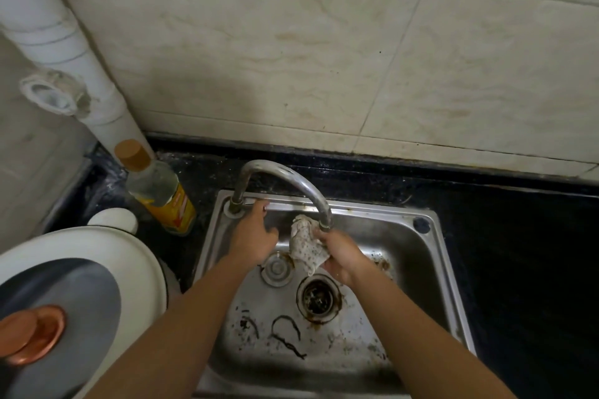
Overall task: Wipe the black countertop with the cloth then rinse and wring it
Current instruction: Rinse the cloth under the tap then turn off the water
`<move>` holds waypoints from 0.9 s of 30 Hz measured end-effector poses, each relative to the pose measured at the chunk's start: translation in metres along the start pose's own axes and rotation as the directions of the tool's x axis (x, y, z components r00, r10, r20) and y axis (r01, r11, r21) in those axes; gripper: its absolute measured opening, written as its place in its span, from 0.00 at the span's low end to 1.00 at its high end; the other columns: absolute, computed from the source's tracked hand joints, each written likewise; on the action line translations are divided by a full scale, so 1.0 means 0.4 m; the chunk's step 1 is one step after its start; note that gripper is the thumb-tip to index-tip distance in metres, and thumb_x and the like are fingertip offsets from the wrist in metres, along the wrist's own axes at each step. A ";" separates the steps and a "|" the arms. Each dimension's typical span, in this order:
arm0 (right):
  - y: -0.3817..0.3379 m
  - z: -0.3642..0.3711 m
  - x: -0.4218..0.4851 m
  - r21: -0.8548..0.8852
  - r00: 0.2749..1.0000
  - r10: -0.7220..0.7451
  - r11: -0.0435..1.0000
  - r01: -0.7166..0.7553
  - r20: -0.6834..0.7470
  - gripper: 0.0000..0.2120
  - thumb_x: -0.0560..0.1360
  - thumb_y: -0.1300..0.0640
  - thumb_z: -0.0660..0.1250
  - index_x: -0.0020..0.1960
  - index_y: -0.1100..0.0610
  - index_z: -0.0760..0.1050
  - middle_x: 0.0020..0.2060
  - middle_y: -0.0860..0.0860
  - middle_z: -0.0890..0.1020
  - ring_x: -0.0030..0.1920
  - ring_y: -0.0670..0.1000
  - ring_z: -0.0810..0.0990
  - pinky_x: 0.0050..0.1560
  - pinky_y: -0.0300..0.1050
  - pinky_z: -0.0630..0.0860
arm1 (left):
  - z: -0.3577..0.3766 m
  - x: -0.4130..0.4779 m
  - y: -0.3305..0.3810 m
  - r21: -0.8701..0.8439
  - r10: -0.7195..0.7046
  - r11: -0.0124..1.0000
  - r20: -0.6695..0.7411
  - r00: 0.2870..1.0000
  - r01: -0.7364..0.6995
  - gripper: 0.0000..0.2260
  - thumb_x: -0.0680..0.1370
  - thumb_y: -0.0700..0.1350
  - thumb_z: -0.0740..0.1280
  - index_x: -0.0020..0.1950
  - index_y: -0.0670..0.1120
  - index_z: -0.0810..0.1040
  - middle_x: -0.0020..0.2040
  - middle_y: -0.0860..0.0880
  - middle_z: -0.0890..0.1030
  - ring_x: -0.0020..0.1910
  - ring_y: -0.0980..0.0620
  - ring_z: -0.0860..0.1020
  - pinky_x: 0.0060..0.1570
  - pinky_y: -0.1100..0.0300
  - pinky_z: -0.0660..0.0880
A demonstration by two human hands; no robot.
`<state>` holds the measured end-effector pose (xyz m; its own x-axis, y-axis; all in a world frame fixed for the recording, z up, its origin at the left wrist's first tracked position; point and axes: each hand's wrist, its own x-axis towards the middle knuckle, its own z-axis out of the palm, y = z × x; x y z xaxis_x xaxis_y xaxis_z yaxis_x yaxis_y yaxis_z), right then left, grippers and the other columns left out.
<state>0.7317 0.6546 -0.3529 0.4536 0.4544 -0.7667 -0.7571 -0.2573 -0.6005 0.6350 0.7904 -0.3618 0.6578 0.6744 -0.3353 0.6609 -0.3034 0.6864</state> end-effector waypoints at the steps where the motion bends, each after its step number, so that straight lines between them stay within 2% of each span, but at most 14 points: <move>1: 0.001 0.001 0.004 0.008 1.000 0.007 1.000 -0.007 0.001 0.10 0.81 0.62 0.59 0.57 0.61 0.76 0.53 0.60 0.83 0.56 0.58 0.81 0.58 0.54 0.77 | 0.005 -0.002 -0.002 -0.012 -0.007 1.000 0.000 1.000 0.007 0.29 0.75 0.40 0.67 0.72 0.55 0.61 0.69 0.48 0.72 0.60 0.46 0.76 0.59 0.48 0.75; 4: 0.003 0.003 0.013 0.002 1.000 0.005 1.000 -0.005 0.009 0.09 0.80 0.61 0.61 0.58 0.61 0.76 0.54 0.60 0.82 0.56 0.58 0.81 0.59 0.55 0.77 | 0.018 -0.007 -0.011 -0.078 -0.021 0.997 0.016 1.000 0.022 0.29 0.75 0.39 0.65 0.73 0.52 0.61 0.70 0.46 0.71 0.65 0.45 0.73 0.63 0.50 0.71; 7: 0.009 0.002 0.020 -0.012 1.000 -0.014 1.000 0.014 0.009 0.09 0.79 0.60 0.64 0.58 0.61 0.76 0.52 0.60 0.83 0.54 0.58 0.82 0.56 0.55 0.78 | 0.032 -0.020 -0.015 -0.147 -0.029 0.989 -0.001 1.000 0.028 0.28 0.76 0.39 0.64 0.75 0.51 0.59 0.69 0.45 0.71 0.66 0.45 0.72 0.64 0.51 0.70; 11: 0.020 -0.002 0.037 -0.088 0.997 -0.073 0.994 0.071 -0.023 0.11 0.77 0.55 0.67 0.55 0.60 0.79 0.49 0.58 0.85 0.52 0.57 0.83 0.57 0.56 0.78 | 0.077 -0.074 -0.011 -0.226 -0.040 0.974 -0.194 0.980 -0.005 0.24 0.78 0.39 0.62 0.74 0.47 0.62 0.65 0.47 0.73 0.60 0.49 0.74 0.57 0.56 0.72; 13: 0.025 -0.005 0.044 -0.116 0.996 -0.082 0.990 0.079 -0.020 0.14 0.75 0.51 0.70 0.56 0.59 0.79 0.48 0.57 0.85 0.51 0.57 0.84 0.57 0.56 0.78 | 0.108 -0.098 -0.006 -0.276 -0.057 0.961 -0.184 0.981 0.005 0.19 0.80 0.41 0.60 0.71 0.44 0.67 0.61 0.47 0.75 0.56 0.52 0.74 0.53 0.57 0.71; 14: 0.027 -0.007 0.044 -0.132 0.996 -0.082 0.988 0.078 -0.025 0.16 0.74 0.49 0.71 0.56 0.58 0.79 0.49 0.56 0.85 0.51 0.57 0.83 0.58 0.57 0.78 | 0.125 -0.104 -0.003 -0.309 -0.097 0.949 -0.127 0.987 0.054 0.15 0.81 0.42 0.59 0.68 0.43 0.70 0.58 0.48 0.76 0.54 0.53 0.73 0.51 0.59 0.70; 15: 0.026 -0.007 0.043 -0.152 0.996 -0.082 0.985 0.076 -0.036 0.17 0.72 0.48 0.72 0.56 0.57 0.79 0.49 0.56 0.85 0.52 0.57 0.83 0.58 0.57 0.77 | 0.138 -0.105 0.001 -0.371 -0.174 0.917 -0.045 0.984 0.145 0.13 0.82 0.44 0.57 0.64 0.42 0.73 0.55 0.48 0.76 0.51 0.53 0.73 0.50 0.58 0.69; 16: 0.027 -0.010 0.042 -0.168 0.995 -0.082 0.983 0.073 -0.049 0.18 0.71 0.48 0.74 0.56 0.56 0.79 0.49 0.55 0.85 0.53 0.57 0.82 0.59 0.58 0.77 | 0.148 -0.100 0.005 -0.468 -0.270 0.844 0.055 0.961 0.264 0.13 0.82 0.47 0.56 0.59 0.41 0.75 0.53 0.47 0.78 0.49 0.51 0.75 0.50 0.57 0.71; 18: 0.028 -0.016 0.046 -0.150 0.996 -0.077 0.986 0.070 -0.047 0.17 0.69 0.49 0.75 0.54 0.56 0.80 0.48 0.55 0.85 0.52 0.57 0.83 0.58 0.58 0.77 | 0.156 -0.088 0.021 -0.650 -0.411 0.589 0.271 0.871 0.480 0.15 0.82 0.50 0.57 0.53 0.41 0.78 0.51 0.41 0.82 0.47 0.46 0.79 0.48 0.53 0.76; 19: 0.028 -0.019 0.047 -0.137 0.996 -0.075 0.988 0.068 -0.050 0.15 0.69 0.50 0.75 0.53 0.56 0.81 0.47 0.55 0.86 0.51 0.57 0.83 0.58 0.58 0.78 | 0.157 -0.084 0.030 -0.699 -0.434 0.480 0.335 0.836 0.530 0.15 0.81 0.50 0.58 0.53 0.41 0.78 0.50 0.40 0.82 0.47 0.46 0.80 0.44 0.54 0.78; 21: 0.028 -0.030 0.046 -0.119 0.994 -0.080 0.990 0.070 -0.074 0.11 0.72 0.53 0.74 0.52 0.56 0.81 0.46 0.55 0.86 0.49 0.56 0.84 0.55 0.55 0.79 | 0.160 -0.077 0.045 -0.730 -0.438 0.404 0.374 0.818 0.551 0.14 0.80 0.50 0.61 0.53 0.41 0.79 0.49 0.41 0.83 0.46 0.46 0.81 0.36 0.59 0.76; 24: 0.026 -0.056 0.043 -0.176 0.979 -0.128 0.979 0.099 -0.158 0.08 0.75 0.56 0.69 0.53 0.56 0.80 0.46 0.56 0.85 0.45 0.53 0.84 0.45 0.47 0.81 | 0.161 -0.077 0.060 -0.740 -0.394 0.502 0.266 0.880 0.448 0.08 0.78 0.48 0.65 0.49 0.44 0.79 0.48 0.43 0.82 0.46 0.48 0.81 0.37 0.62 0.75; 27: 0.022 -0.081 0.031 -0.197 0.966 -0.151 0.974 0.109 -0.211 0.08 0.75 0.57 0.69 0.53 0.58 0.79 0.44 0.54 0.84 0.42 0.50 0.81 0.37 0.41 0.73 | 0.161 -0.077 0.062 -0.717 -0.313 0.601 0.197 0.929 0.354 0.07 0.78 0.47 0.66 0.49 0.45 0.80 0.48 0.44 0.83 0.49 0.48 0.81 0.43 0.60 0.77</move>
<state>0.7458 0.6302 -0.3751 0.6514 0.2976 -0.6979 -0.5959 -0.3688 -0.7134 0.6543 0.7187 -0.3762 0.4756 0.5890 -0.6534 0.3713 0.5389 0.7561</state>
